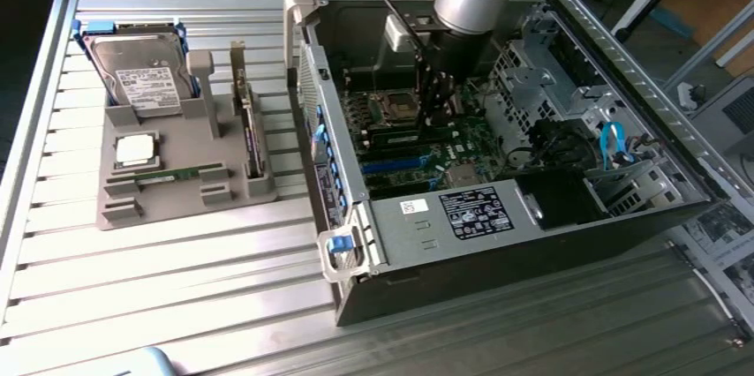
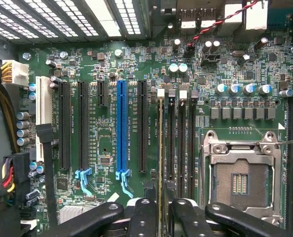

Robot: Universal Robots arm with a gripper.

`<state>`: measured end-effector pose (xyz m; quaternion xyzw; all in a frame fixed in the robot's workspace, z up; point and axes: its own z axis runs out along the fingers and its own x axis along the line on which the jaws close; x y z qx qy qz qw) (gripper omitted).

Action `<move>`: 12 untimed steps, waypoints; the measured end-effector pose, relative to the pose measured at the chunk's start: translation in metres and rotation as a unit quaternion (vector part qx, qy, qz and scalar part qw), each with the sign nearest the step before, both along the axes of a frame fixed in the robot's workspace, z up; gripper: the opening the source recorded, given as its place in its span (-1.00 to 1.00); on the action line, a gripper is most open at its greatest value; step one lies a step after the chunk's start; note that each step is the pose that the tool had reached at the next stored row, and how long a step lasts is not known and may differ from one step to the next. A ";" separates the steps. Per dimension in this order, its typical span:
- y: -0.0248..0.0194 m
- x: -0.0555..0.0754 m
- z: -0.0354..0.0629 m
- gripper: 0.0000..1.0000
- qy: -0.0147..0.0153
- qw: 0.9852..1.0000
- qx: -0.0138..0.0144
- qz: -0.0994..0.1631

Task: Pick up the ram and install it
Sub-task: 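Insert the ram into the slot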

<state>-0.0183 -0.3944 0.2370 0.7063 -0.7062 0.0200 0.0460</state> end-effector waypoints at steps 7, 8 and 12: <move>0.0016 0.001 0.0033 -0.79 0.000 1.000 0.000 0.000; 0.0016 0.002 0.0033 -0.79 0.000 1.000 0.000 0.000; 0.0016 0.005 0.0034 -0.79 0.000 1.000 0.000 0.000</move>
